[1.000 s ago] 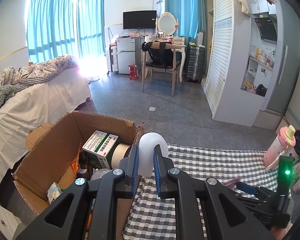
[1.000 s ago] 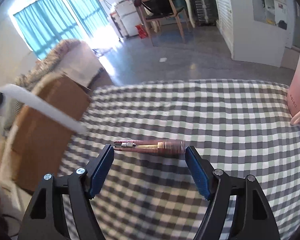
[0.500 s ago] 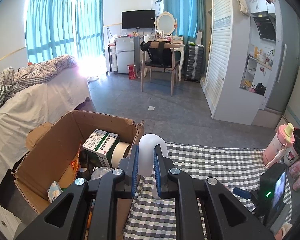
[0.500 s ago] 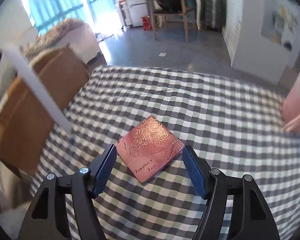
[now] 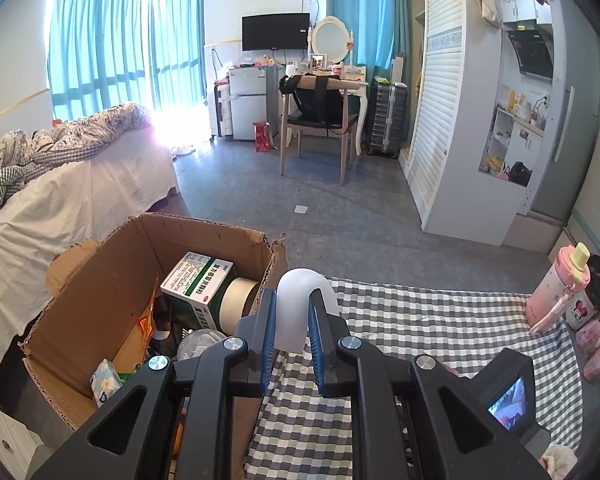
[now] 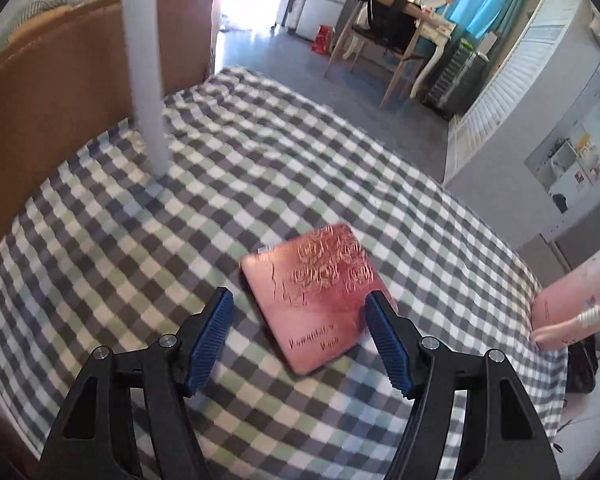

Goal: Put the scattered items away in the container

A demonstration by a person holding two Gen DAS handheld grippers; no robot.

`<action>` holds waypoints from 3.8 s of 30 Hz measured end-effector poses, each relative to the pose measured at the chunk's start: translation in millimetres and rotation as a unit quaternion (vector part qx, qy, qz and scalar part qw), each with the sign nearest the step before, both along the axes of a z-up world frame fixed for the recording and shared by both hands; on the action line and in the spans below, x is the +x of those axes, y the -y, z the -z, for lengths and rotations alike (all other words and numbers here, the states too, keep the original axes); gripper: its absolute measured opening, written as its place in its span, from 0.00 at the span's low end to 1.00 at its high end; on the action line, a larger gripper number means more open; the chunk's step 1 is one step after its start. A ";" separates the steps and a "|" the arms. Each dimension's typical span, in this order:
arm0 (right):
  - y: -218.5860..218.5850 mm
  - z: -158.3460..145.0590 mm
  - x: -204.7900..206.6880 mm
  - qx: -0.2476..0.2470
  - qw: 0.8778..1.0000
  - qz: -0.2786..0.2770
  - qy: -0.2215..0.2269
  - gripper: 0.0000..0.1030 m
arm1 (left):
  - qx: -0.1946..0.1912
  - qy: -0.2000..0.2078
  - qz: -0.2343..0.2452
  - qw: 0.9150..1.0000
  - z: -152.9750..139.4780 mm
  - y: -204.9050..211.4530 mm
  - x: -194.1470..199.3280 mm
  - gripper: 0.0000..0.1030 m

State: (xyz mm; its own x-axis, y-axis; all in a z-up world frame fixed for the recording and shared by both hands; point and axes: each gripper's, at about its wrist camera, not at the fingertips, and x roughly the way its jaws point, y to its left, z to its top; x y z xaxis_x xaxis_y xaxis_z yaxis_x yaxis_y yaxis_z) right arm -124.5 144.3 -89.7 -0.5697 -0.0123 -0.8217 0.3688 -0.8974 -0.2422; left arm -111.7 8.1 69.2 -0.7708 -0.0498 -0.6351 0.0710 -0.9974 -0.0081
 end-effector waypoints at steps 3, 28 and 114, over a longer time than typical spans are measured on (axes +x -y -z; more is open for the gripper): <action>-0.7 0.9 -0.9 -0.005 1.000 0.000 -0.007 0.66 | 0.001 0.002 0.000 1.000 0.8 0.3 -0.6 0.15; -88.4 -35.2 -17.8 -0.162 0.981 0.110 0.010 0.00 | 0.000 0.003 0.005 1.000 -0.2 -7.2 3.3 0.15; -89.6 14.6 -47.0 -0.545 0.814 0.027 0.199 0.14 | -0.005 0.019 0.013 1.000 10.4 -18.2 5.5 0.17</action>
State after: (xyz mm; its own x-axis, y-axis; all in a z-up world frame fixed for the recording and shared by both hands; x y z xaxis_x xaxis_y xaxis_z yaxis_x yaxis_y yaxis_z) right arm -171.5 233.9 -104.3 -0.2852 -0.8416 -0.4587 0.1766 -0.5165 0.8379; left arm -106.2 26.3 58.8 -0.7470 -0.0364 -0.6638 0.0452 -0.9990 0.0040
